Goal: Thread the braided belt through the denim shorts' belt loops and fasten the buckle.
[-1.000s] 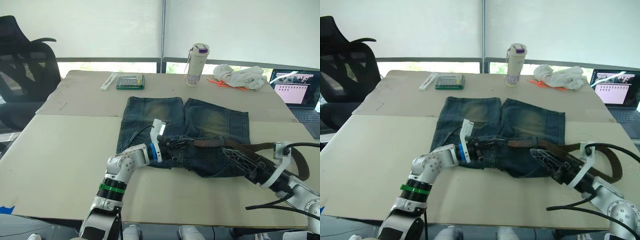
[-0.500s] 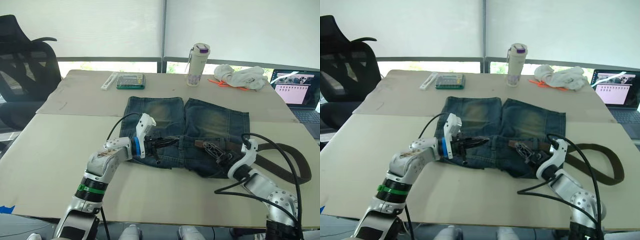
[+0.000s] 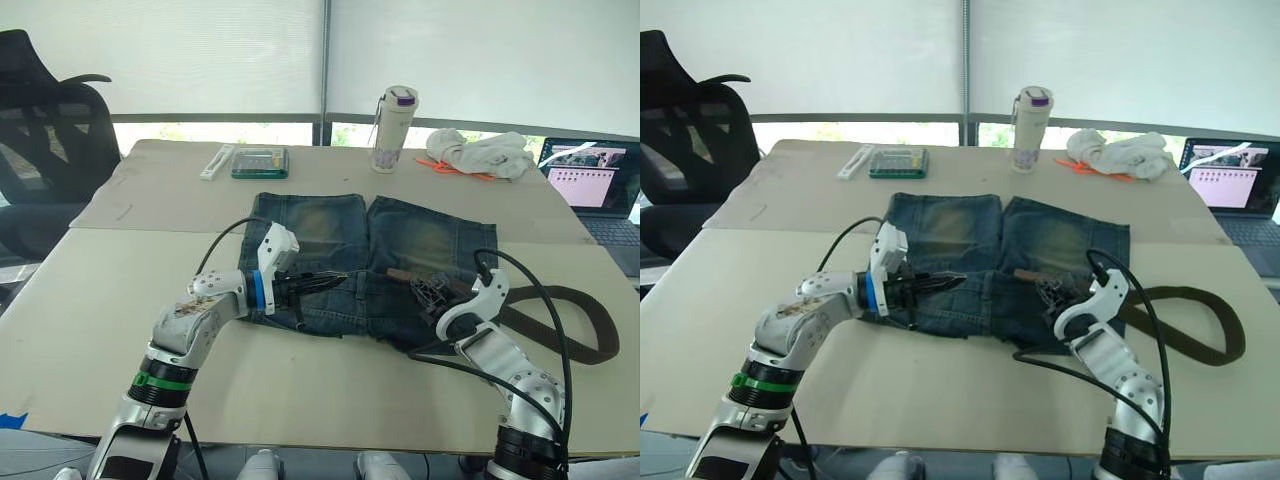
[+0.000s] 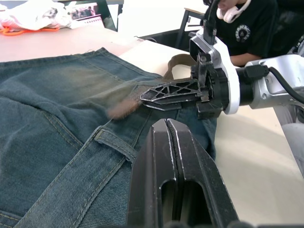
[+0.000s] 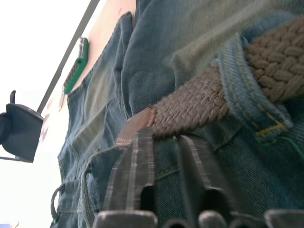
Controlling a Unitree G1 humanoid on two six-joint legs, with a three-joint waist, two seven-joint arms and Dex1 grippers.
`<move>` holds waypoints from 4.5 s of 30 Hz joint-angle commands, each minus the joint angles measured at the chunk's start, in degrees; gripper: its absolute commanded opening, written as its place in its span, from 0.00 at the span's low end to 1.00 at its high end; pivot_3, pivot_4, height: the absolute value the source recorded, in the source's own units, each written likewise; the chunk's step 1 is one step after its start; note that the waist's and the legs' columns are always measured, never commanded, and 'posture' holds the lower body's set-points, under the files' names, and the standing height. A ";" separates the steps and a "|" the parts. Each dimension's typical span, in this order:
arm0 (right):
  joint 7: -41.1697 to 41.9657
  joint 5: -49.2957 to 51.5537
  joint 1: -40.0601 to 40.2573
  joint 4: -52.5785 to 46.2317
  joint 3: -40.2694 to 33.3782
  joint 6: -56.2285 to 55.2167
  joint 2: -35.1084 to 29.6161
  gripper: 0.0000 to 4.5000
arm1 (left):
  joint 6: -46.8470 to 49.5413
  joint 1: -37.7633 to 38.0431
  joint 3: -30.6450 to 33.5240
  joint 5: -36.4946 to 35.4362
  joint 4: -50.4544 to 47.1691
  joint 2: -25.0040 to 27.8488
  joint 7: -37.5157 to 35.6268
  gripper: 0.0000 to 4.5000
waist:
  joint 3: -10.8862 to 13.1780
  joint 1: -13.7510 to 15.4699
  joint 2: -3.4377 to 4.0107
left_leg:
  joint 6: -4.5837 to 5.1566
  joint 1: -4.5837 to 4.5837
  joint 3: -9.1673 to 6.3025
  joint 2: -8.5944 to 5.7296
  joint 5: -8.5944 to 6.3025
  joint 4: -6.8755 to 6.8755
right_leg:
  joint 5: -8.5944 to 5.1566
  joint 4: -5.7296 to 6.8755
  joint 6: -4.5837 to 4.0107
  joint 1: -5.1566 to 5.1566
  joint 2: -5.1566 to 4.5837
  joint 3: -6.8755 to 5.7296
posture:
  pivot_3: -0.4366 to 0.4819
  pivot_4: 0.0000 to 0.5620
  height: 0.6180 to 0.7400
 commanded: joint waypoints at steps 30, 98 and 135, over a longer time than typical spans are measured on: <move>-17.74 7.61 -0.60 -2.66 2.01 -11.10 6.39 0.65 | -3.13 0.92 1.01 1.23 -1.16 2.18 -1.11 0.00 | 0.01 -0.72 0.02 | 0.00 -0.01 -0.01 0.02 0.00 -0.01 | -0.01 -0.01 -0.01 -0.01 0.00 0.00 | 0.48 0.27 0.98; 7.48 11.48 5.32 -2.59 9.60 -13.27 5.09 0.01 | -5.59 0.59 2.22 4.40 2.29 3.67 -1.36 0.00 | 0.03 -1.21 0.04 | 0.00 -0.02 -0.03 0.02 0.00 -0.04 | -0.02 0.00 -0.03 -0.04 0.00 -0.01 | 0.48 0.27 0.98; 13.63 -0.64 -3.04 6.46 11.96 -9.77 10.73 0.01 | 7.98 0.62 14.72 -6.25 6.63 -2.75 12.08 0.00 | 0.03 -1.23 0.03 | 0.00 -0.05 -0.09 0.03 0.00 -0.04 | -0.01 0.06 -0.03 -0.10 0.01 -0.06 | 0.48 0.27 0.98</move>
